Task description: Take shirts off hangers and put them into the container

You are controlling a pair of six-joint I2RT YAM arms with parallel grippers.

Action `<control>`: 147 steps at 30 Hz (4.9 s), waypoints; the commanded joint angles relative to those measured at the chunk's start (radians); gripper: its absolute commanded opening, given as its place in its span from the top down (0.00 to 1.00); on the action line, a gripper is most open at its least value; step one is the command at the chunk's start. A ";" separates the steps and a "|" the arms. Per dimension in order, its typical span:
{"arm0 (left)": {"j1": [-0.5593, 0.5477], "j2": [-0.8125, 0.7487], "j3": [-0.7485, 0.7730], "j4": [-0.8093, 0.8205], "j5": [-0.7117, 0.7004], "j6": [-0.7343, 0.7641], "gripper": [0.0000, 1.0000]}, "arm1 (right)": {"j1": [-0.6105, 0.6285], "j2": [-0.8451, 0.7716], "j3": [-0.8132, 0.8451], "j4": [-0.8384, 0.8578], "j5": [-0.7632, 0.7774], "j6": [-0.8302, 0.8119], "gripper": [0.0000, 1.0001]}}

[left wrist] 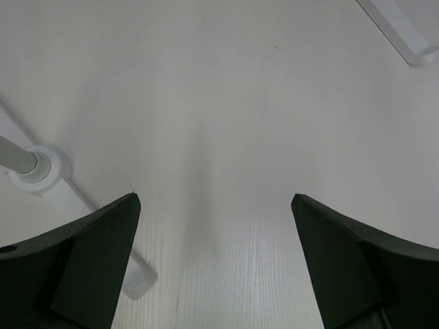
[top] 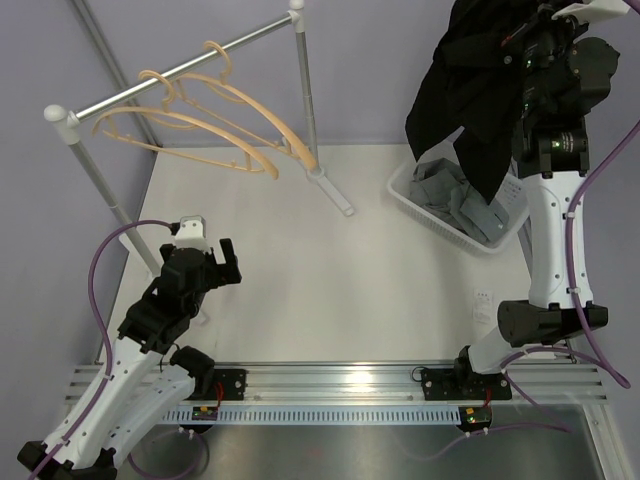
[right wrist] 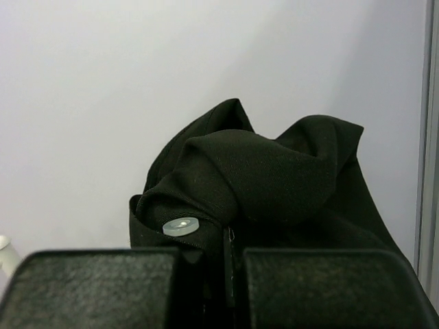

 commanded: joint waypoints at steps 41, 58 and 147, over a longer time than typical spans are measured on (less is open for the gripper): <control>0.006 0.006 0.002 0.037 -0.009 0.010 0.01 | -0.213 -0.133 -0.355 0.398 -0.434 0.236 1.00; 0.006 0.002 0.001 0.039 0.001 0.013 0.01 | -0.328 -0.296 -0.928 0.500 -0.274 0.277 1.00; 0.008 -0.006 -0.002 0.039 0.027 0.016 0.01 | -0.309 -0.099 -1.129 -0.202 0.006 0.506 0.99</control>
